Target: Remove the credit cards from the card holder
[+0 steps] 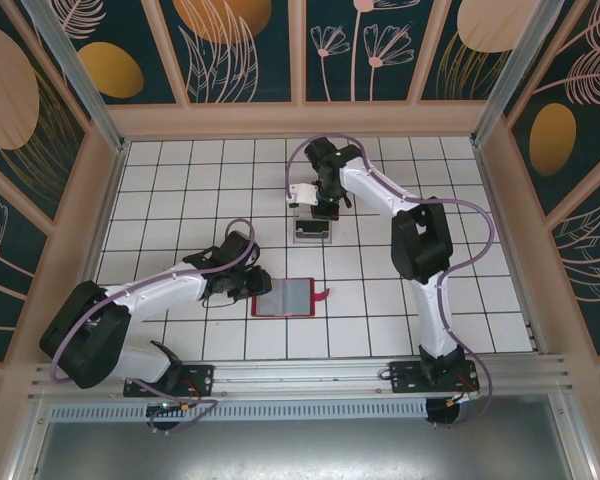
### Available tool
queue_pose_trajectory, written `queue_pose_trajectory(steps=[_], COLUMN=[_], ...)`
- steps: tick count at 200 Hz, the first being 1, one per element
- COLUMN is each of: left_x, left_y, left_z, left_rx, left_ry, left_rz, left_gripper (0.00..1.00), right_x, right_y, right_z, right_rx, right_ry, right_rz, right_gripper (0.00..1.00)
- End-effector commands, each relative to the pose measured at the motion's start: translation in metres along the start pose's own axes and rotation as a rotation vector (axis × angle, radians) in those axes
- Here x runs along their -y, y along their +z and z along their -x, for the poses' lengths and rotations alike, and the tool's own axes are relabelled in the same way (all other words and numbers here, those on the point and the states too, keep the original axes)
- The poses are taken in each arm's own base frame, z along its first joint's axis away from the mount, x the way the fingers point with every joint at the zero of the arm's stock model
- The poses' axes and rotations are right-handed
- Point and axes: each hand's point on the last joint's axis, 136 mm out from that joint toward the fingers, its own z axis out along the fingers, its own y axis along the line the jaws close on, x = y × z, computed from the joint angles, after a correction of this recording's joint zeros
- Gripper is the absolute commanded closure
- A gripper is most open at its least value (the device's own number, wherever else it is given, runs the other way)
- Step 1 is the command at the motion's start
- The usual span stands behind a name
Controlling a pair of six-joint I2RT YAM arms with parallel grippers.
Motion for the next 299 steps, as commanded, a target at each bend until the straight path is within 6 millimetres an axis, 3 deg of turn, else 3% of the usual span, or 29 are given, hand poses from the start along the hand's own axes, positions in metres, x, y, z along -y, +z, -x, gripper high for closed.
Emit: queue_pose_trajectory(steps=[1, 19, 59, 81, 138, 189, 219, 270, 299], left_x=[-0.006, -0.007, -0.008, -0.006, -0.007, -0.004, -0.003, -0.003, -0.001], left_y=[-0.003, -0.004, -0.004, -0.004, -0.004, -0.005, -0.004, -0.001, -0.001], left_z=[-0.002, -0.003, -0.003, -0.002, -0.002, 0.005, 0.008, 0.013, 0.017], left_rx=[0.006, 0.008, 0.007, 0.01, 0.011, 0.035, 0.037, 0.047, 0.055], left_ry=[-0.018, -0.021, -0.019, -0.016, -0.017, -0.009, 0.008, 0.022, 0.033], left_rz=[0.022, 0.024, 0.028, 0.027, 0.029, 0.03, 0.034, 0.048, 0.052], left_gripper=[0.74, 0.74, 0.74, 0.74, 0.74, 0.74, 0.74, 0.74, 0.74], right_x=[-0.004, 0.0, 0.019, 0.029, 0.058, 0.038, 0.022, -0.016, -0.036], right_y=[0.004, 0.005, -0.007, -0.015, -0.034, -0.068, -0.072, -0.076, -0.077], right_z=[-0.002, -0.003, 0.004, 0.007, 0.003, 0.025, 0.027, 0.038, 0.047], right_rx=[-0.005, -0.011, 0.008, 0.014, -0.025, 0.111, 0.16, 0.292, 0.4], right_ry=[0.016, 0.017, 0.009, -0.001, -0.004, 0.039, 0.132, 0.407, 0.638], right_rz=[0.04, 0.023, -0.075, -0.136, -0.319, -0.334, -0.329, -0.245, -0.178], right_gripper=[1.0, 1.0, 0.74, 0.65, 0.62, 0.62, 0.62, 0.63, 0.69])
